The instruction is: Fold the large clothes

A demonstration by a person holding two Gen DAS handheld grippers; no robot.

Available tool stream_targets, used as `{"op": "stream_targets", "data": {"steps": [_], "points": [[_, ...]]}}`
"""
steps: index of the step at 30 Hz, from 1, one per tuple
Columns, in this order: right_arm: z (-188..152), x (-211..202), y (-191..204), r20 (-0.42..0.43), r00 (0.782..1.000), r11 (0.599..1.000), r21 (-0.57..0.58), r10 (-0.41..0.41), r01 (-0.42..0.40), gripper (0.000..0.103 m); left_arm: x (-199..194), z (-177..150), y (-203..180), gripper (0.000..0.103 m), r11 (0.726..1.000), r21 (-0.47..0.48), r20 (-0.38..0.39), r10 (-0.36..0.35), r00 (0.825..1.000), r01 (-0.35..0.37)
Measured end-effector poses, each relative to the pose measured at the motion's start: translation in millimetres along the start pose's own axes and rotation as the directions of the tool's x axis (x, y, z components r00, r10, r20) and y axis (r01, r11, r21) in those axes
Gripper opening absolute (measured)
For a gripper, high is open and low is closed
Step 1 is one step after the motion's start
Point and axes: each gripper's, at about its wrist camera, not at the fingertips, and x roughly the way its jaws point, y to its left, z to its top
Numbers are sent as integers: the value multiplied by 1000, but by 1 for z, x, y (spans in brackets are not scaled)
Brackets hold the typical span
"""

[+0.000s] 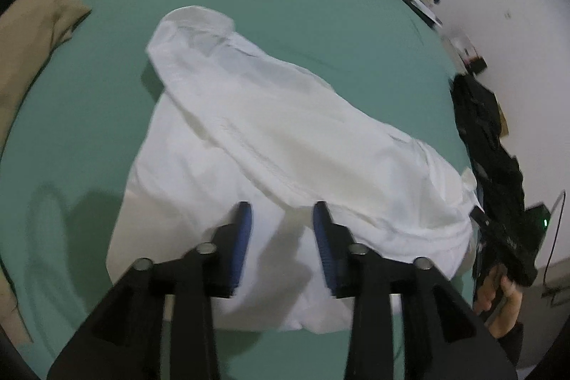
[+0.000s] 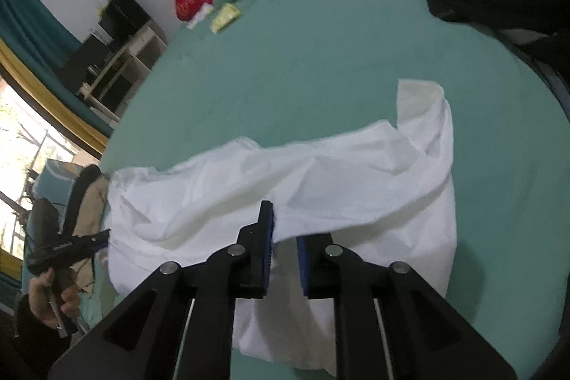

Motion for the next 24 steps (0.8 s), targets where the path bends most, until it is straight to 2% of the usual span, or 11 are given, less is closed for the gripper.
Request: {"op": "stream_targets", "data": {"steps": [3, 5, 6, 7, 8, 12, 16, 21, 24], "points": [[3, -6, 7, 30, 1000, 998, -59, 1, 1, 12, 8, 7, 4, 39, 998, -19, -6, -67, 998, 67], [4, -7, 11, 35, 999, 997, -80, -1, 4, 5, 11, 11, 3, 38, 997, -11, -2, -73, 997, 73], [5, -7, 12, 38, 999, 996, -89, -9, 13, 3, 10, 14, 0, 29, 998, 4, 8, -68, 998, 68], [6, -7, 13, 43, 999, 995, -99, -18, 22, 3, 9, 16, -3, 8, 998, 25, 19, -57, 998, 57], [7, -6, 14, 44, 999, 994, -102, -21, 25, 3, 6, 18, -8, 5, 998, 48, 28, -38, 999, 37], [21, -6, 18, 60, 997, 988, -147, -43, 52, 3, -14, 31, -21, 2, 995, 93, 101, -46, 994, 37], [43, -2, 23, 78, 996, 983, -177, -46, 59, 3, -17, 59, -24, 1, 994, 94, 153, -61, 986, 47], [57, 17, 5, -28, 999, 994, -103, -34, 31, 3, -18, 96, -33, 1, 991, 132, 236, -50, 970, 19], [63, 18, -13, -19, 1000, 999, -42, -23, 22, 4, -8, 115, -34, 1, 990, 140, 246, -33, 969, -1]]}}
